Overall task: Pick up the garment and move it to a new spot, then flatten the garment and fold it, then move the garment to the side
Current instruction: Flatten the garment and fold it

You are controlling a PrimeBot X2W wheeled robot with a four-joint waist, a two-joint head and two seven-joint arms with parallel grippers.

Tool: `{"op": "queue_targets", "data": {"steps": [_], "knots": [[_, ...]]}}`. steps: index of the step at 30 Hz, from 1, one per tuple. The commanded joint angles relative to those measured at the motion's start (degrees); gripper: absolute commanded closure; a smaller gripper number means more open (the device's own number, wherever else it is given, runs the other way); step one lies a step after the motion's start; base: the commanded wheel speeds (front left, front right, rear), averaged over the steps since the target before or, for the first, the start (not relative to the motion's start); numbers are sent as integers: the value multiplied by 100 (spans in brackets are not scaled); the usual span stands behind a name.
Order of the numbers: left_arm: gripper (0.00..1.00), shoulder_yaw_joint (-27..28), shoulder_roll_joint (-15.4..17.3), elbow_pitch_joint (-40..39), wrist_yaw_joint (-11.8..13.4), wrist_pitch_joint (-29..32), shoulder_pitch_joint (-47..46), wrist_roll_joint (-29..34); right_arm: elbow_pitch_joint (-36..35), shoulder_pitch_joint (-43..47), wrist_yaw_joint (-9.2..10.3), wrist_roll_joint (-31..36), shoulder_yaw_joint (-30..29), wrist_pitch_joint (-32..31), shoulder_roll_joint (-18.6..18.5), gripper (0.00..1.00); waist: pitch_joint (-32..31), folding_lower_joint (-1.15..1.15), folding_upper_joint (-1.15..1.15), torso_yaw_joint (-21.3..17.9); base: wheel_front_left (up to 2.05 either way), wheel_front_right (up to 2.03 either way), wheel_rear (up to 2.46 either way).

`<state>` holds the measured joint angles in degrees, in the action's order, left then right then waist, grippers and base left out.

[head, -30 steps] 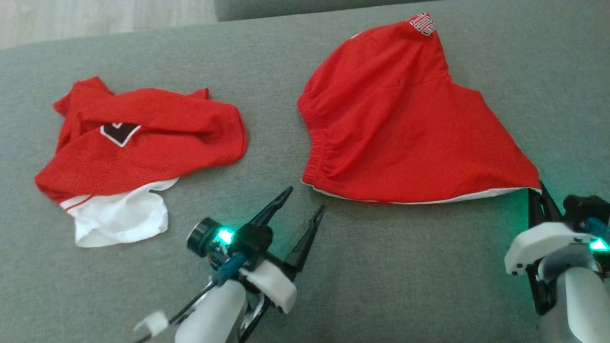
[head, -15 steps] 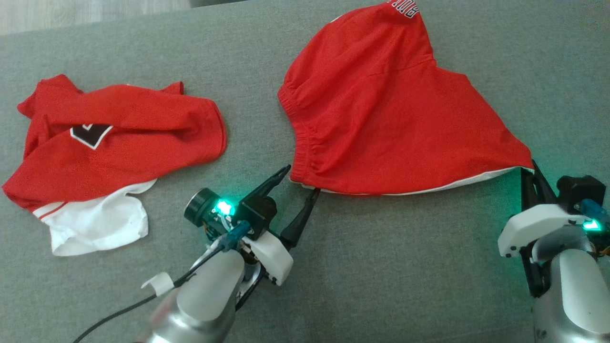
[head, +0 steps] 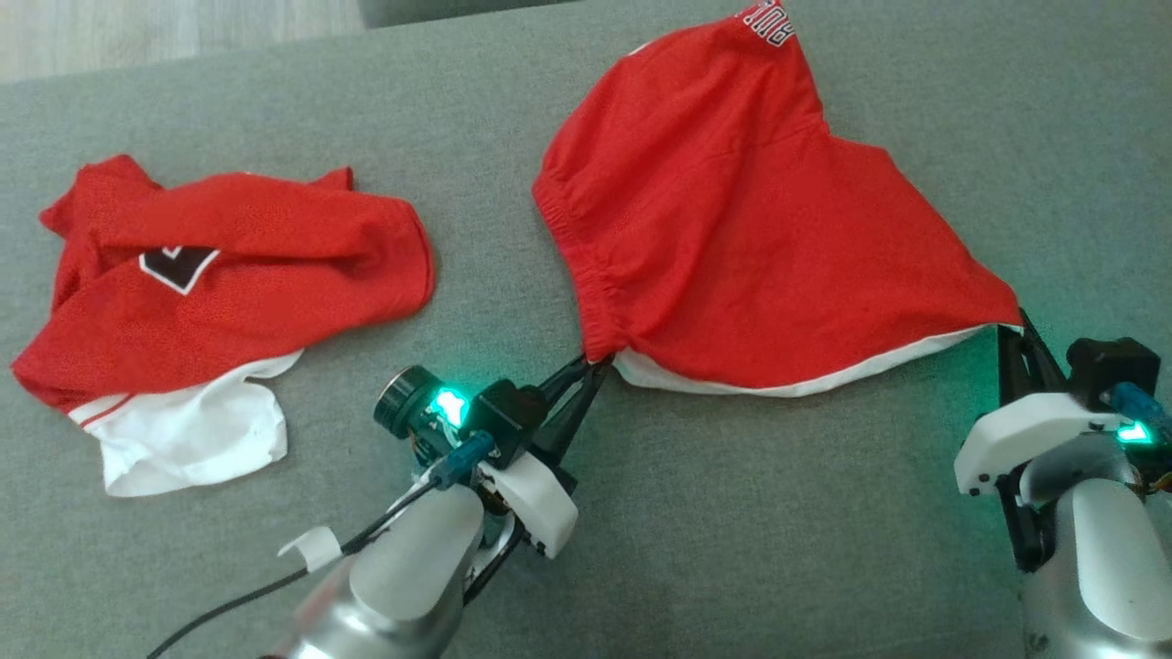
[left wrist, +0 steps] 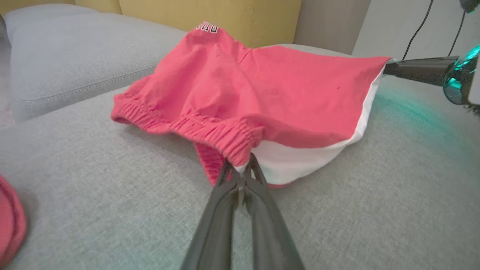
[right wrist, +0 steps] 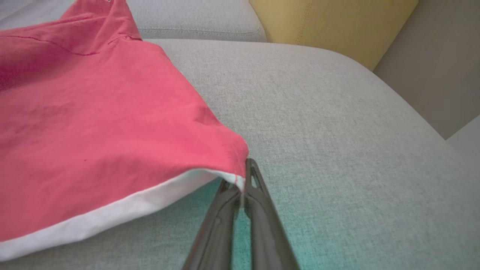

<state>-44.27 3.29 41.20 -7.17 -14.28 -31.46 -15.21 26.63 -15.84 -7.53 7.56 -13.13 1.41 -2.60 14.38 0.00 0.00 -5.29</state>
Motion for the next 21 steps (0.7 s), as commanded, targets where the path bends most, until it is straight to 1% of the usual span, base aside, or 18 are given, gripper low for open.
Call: {"op": "queue_targets", "data": {"steps": [1, 8, 15, 18, 21], "knots": [[100, 136, 96, -204, -31, -69, -169, -33, -174, -140, 4, -3, 142, 34, -28, 100, -54, 0, 0, 19, 0, 0, 0], [100, 282, 274, -646, 1, -71, -26, -56, -341, -107, 4, 69, 245, 97, -28, 100, -342, 0, 0, 94, 0, 0, 0], [100, 452, 492, -1005, 51, -71, -79, -70, -636, -160, 4, 184, 456, 13, -50, 100, -608, 0, 0, 156, 0, 0, 0], [100, 544, 642, -1119, 46, 28, -258, -115, -754, -279, 4, 142, 641, -74, -176, 100, -693, 0, 0, 163, 0, 0, 0], [100, 610, 894, -1224, 30, 227, -615, -95, -842, -536, 4, 22, 875, -177, -414, 100, -782, 0, 0, 153, 0, 0, 0]]}}
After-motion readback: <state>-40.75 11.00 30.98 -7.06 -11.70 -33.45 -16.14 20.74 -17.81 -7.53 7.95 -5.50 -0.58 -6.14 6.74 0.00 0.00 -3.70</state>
